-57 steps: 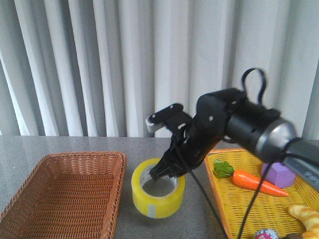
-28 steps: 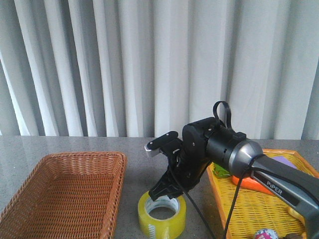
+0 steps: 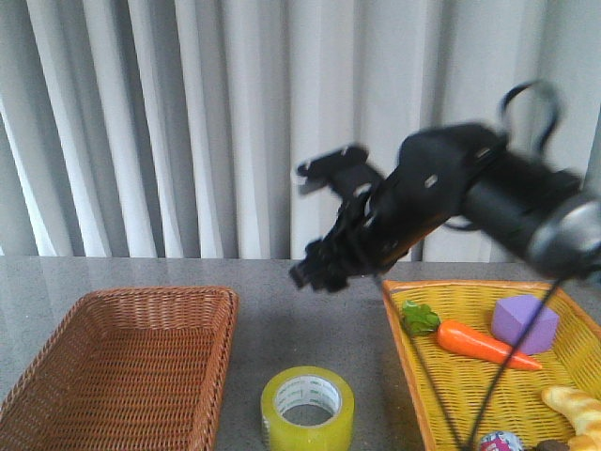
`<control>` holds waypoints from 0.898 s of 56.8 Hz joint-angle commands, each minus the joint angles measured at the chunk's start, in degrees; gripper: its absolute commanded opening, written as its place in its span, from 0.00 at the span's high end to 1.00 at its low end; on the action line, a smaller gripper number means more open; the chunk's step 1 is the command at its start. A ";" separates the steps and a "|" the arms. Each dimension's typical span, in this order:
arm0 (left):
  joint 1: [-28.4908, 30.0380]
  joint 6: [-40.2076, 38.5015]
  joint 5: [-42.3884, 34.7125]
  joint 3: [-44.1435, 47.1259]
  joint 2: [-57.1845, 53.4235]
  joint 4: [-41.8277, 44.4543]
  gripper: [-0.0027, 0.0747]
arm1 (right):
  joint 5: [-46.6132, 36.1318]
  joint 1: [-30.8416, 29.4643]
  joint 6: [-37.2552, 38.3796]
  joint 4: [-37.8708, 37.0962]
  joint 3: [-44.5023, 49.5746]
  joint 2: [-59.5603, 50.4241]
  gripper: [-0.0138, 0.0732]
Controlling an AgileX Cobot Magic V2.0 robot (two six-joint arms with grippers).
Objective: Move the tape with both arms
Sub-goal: 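Set the tape on the table between baskets, release, withdraw right gripper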
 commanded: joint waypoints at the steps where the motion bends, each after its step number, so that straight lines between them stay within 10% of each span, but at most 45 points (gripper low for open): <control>1: -0.40 -0.26 -4.01 -1.94 0.25 -0.81 0.22 | -2.16 -0.21 0.18 0.67 0.83 -8.51 0.34; 29: -0.40 -0.26 -4.01 -1.94 0.25 -0.81 0.22 | -28.48 -6.12 8.05 -1.07 51.12 -46.29 0.43; 51: -0.40 -0.26 -4.01 -1.94 0.25 -0.81 0.22 | -25.77 -13.26 9.01 -0.66 72.30 -71.13 0.43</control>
